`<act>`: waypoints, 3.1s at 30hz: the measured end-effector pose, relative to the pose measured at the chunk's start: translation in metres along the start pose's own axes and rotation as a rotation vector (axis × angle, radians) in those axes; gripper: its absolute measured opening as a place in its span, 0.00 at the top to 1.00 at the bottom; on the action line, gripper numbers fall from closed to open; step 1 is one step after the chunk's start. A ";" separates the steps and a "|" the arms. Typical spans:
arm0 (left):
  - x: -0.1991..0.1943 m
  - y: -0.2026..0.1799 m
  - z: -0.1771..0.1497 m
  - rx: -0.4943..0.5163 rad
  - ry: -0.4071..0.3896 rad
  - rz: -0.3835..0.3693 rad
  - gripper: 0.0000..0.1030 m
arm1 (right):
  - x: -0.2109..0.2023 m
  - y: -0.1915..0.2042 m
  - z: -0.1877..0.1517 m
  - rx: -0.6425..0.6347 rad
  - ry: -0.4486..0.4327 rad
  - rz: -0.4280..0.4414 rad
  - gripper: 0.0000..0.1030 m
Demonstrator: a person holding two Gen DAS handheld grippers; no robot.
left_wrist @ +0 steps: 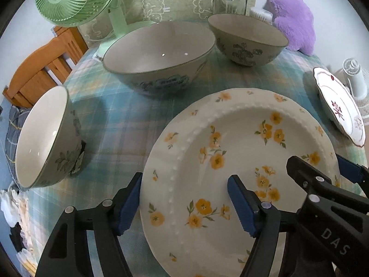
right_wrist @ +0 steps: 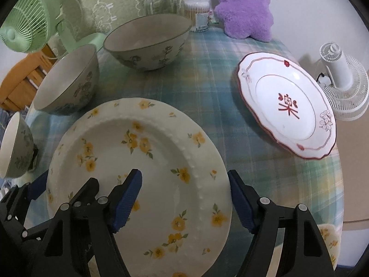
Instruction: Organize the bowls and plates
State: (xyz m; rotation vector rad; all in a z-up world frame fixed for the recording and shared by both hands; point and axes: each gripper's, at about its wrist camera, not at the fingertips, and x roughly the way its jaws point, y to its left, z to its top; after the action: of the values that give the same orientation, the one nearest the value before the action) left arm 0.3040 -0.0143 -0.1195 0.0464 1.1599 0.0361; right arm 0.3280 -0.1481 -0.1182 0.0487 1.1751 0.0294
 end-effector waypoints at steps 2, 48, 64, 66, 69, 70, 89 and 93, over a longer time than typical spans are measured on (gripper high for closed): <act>0.000 0.005 -0.002 0.001 0.011 -0.003 0.28 | -0.002 0.002 -0.005 -0.003 0.009 0.015 0.25; -0.025 0.028 -0.015 -0.017 0.019 -0.050 0.36 | -0.011 0.017 -0.027 -0.014 0.061 -0.006 0.39; -0.085 0.042 -0.036 0.066 -0.045 -0.122 0.36 | -0.088 0.031 -0.065 0.064 0.009 -0.086 0.39; -0.091 0.041 -0.039 0.085 -0.055 -0.132 0.36 | -0.096 0.029 -0.071 0.090 -0.003 -0.095 0.39; -0.098 0.035 -0.044 0.105 -0.064 -0.137 0.36 | -0.105 0.026 -0.079 0.115 -0.013 -0.100 0.39; -0.100 0.033 -0.045 0.109 -0.065 -0.137 0.36 | -0.108 0.024 -0.082 0.124 -0.016 -0.103 0.39; -0.120 -0.055 -0.065 0.073 -0.055 -0.110 0.36 | -0.126 -0.062 -0.096 0.108 -0.002 -0.074 0.39; -0.120 -0.080 -0.069 0.065 -0.044 -0.118 0.36 | -0.128 -0.089 -0.093 0.094 0.000 -0.084 0.39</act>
State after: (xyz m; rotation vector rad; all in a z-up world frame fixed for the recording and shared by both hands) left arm 0.1931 -0.0989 -0.0416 0.0356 1.1182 -0.1067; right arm 0.1924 -0.2406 -0.0412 0.0821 1.1772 -0.0995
